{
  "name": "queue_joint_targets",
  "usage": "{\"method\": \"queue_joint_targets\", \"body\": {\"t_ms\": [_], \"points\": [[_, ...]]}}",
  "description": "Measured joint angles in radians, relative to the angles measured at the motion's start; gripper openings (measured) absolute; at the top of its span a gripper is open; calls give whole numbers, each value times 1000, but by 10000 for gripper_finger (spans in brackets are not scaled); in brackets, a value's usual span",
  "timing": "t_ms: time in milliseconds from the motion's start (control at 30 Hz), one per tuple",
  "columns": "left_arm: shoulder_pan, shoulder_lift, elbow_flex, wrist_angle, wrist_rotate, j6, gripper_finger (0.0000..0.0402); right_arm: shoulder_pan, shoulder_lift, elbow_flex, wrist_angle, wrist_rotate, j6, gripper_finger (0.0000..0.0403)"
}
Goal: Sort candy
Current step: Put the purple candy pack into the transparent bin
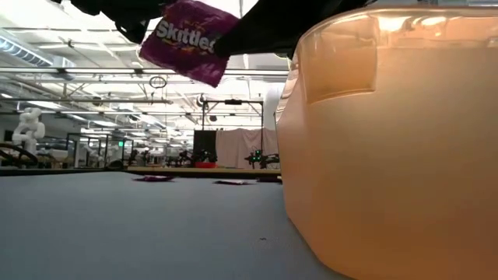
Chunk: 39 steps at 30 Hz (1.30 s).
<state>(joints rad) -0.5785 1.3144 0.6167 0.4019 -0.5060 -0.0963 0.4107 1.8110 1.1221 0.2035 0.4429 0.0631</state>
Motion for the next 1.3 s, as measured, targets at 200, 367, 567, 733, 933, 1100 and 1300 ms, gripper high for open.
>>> {"method": "queue_joint_targets", "body": {"t_ms": [200, 367, 567, 733, 933, 1100, 1300], "points": [[0, -4, 0, 2, -30, 2, 167, 21, -43, 0, -74, 118, -23, 1], [0, -40, 0, -3, -101, 9, 216, 68, -89, 0, -149, 248, -123, 0], [-6, -103, 0, -40, -109, 9, 228, 157, -119, 0, -186, 454, -446, 0], [-5, -122, 0, -156, -166, -62, 228, 232, -119, 0, -187, 507, -733, 0], [-5, -122, 0, -220, -176, -134, 228, 291, -119, 0, -187, 582, -874, 0], [-5, -122, 0, -220, -176, -133, 228, 327, -118, 0, -187, 686, -971, 0], [-5, -122, 0, -220, -181, -115, 228, 351, -118, 0, -186, 736, -951, 0]]}}
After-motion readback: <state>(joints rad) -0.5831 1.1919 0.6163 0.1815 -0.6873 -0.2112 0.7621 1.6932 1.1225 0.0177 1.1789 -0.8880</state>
